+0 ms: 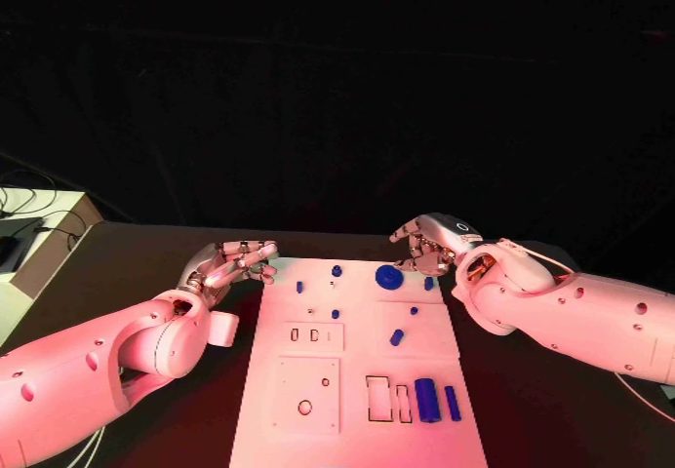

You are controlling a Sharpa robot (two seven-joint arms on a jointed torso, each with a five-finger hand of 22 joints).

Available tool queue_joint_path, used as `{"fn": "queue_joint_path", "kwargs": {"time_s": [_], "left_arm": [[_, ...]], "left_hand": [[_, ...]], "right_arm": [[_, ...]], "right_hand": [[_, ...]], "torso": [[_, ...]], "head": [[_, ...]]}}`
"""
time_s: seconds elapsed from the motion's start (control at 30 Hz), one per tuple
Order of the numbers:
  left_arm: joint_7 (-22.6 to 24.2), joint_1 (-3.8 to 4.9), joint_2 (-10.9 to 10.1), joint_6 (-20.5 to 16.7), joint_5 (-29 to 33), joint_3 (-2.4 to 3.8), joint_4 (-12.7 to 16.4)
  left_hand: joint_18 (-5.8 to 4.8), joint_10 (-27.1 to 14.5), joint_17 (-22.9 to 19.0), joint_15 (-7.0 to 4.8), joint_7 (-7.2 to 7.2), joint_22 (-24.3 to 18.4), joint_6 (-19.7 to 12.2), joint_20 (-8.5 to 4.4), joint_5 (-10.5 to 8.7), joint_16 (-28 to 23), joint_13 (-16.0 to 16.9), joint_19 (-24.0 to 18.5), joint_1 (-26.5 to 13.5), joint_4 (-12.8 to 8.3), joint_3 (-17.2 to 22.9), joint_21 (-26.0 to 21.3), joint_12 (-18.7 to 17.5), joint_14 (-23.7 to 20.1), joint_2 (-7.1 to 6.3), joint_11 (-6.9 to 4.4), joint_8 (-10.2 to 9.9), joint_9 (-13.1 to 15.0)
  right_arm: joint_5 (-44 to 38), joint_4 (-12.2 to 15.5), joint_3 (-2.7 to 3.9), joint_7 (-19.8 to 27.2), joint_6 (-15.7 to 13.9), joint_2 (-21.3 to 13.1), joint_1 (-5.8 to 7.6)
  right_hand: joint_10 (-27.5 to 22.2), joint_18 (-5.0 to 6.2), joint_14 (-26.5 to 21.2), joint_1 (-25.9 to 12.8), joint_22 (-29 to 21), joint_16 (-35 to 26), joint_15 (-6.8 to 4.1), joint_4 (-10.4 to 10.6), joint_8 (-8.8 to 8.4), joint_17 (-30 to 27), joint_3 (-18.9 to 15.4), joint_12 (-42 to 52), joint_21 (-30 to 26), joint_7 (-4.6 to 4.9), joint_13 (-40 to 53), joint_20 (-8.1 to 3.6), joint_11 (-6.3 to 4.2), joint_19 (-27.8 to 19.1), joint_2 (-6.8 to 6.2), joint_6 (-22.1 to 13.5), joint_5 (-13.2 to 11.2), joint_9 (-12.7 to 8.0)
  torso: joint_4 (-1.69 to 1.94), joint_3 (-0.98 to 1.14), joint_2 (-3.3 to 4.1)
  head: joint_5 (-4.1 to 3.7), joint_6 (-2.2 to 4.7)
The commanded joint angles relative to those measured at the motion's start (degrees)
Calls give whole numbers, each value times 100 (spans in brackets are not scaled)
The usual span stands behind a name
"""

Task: Assemble the parts on the task board

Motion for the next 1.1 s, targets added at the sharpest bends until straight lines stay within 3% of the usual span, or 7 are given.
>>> {"fn": "queue_joint_path", "kwargs": {"time_s": [0.03,0.2,0.27,0.37,0.6,0.7,1.1], "left_arm": [[67,-31,18,116,19,4,-26],[74,-71,22,128,20,4,-46],[74,-80,23,132,20,4,-51],[73,-89,23,138,20,4,-54],[69,-96,36,146,21,4,-57],[67,-97,33,147,21,4,-51],[72,-97,-6,147,15,5,5]], "left_hand": [[42,-41,-6,-11,1,-5,-34,5,-9,-32,-2,-40,11,-22,-2,23,-21,-29,43,0,-7,-1],[42,-41,-6,-11,1,-5,-34,5,-9,-32,-2,-40,11,-22,-2,23,-21,-29,43,0,-7,-1],[42,-41,-6,-11,1,-5,-34,5,-9,-32,-2,-40,11,-22,-2,23,-21,-29,43,0,-7,-1],[42,-41,-6,-11,1,-5,-34,5,-9,-32,-2,-40,11,-22,-2,23,-21,-29,43,0,-7,-1],[42,-41,-6,-11,1,-5,-34,5,-9,-32,-2,-40,11,-22,-2,23,-21,-29,43,0,-7,-1],[42,-41,-6,-11,1,-5,-34,5,-9,-32,-2,-40,11,-22,-2,23,-21,-29,43,0,-7,-1],[41,-33,-5,-13,-11,-28,-6,4,-8,-26,-2,-52,11,-35,6,49,-21,-36,60,-5,-5,1]], "right_arm": [[407,10,1,57,698,-85,12],[467,-67,-1,-44,989,-135,15],[472,-97,-2,-83,1029,-112,15],[472,-153,-4,-142,1052,-45,14],[547,-399,-21,-196,1032,181,1],[610,-516,-28,-190,989,285,-10],[777,-847,-35,-186,1018,583,-53]], "right_hand": [[216,-25,12,-39,796,347,21,20,13,343,-56,383,43,26,462,21,14,15,19,27,-3,33],[634,-28,12,-59,902,1146,87,94,1,1231,-29,1082,474,39,1290,96,63,174,2,22,26,50],[714,-34,14,-76,930,1219,101,136,-7,1304,-18,1177,617,55,1432,111,72,197,-5,-26,36,43],[760,-41,21,-95,952,1263,109,168,-14,1342,-18,1233,725,64,1513,119,80,221,-28,-64,49,38],[800,-78,22,-161,1027,1333,120,240,-17,1385,-19,1251,1049,78,1582,129,90,310,-73,-129,189,33],[814,-93,19,-172,1060,1342,123,253,-14,1374,-20,1253,1189,81,1604,134,91,351,-66,-136,195,36],[809,-127,15,-180,1131,1422,134,249,-10,1468,-29,1211,1489,88,1617,147,99,437,-44,-158,220,41]], "torso": [[-34,34,-18],[-51,58,-27],[-41,51,-25],[-39,50,-17],[-5,20,-18],[-21,26,-10],[21,35,65]], "head": [[-13,9],[-8,-18],[-17,-19],[-15,-36],[-46,-106],[-28,-120],[-78,-139]]}}
